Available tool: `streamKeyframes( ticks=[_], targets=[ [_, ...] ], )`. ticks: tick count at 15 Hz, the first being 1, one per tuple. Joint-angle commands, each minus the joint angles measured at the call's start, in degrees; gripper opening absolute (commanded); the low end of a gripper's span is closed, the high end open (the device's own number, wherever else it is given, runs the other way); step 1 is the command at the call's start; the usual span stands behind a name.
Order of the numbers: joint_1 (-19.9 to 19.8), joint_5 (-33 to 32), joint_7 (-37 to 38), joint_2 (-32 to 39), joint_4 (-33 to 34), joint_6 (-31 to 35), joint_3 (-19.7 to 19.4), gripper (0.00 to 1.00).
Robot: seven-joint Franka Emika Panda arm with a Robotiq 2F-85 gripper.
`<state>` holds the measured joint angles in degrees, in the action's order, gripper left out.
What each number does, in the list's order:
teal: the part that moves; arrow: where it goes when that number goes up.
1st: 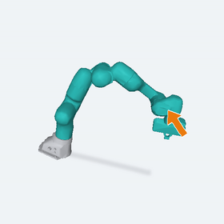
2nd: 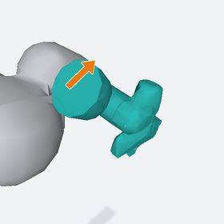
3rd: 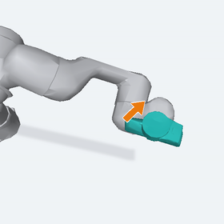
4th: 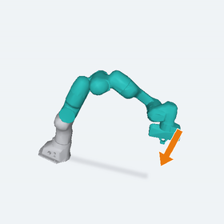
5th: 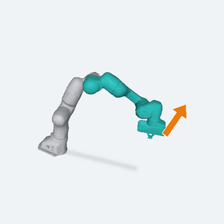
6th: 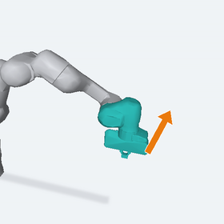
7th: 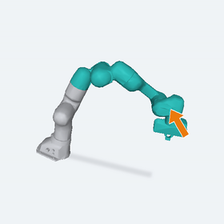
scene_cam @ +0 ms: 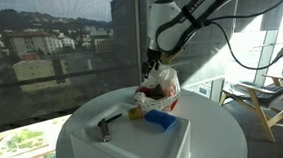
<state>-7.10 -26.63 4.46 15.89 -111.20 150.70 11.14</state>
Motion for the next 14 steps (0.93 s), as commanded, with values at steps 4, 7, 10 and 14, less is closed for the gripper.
streamKeyframes(
  ticks=[4,7,10,14],
  targets=[
    [4.3,2.8,-2.7,-0.1,-0.1,0.6,-4.9,1.00],
    [5.7,7.4,-6.8,5.5,3.9,0.7,-5.9,1.00],
    [7.1,10.1,-8.0,11.9,9.1,1.1,-6.8,1.00],
    [8.5,12.0,-9.3,21.5,19.4,-1.7,-8.2,1.00]
  ],
)
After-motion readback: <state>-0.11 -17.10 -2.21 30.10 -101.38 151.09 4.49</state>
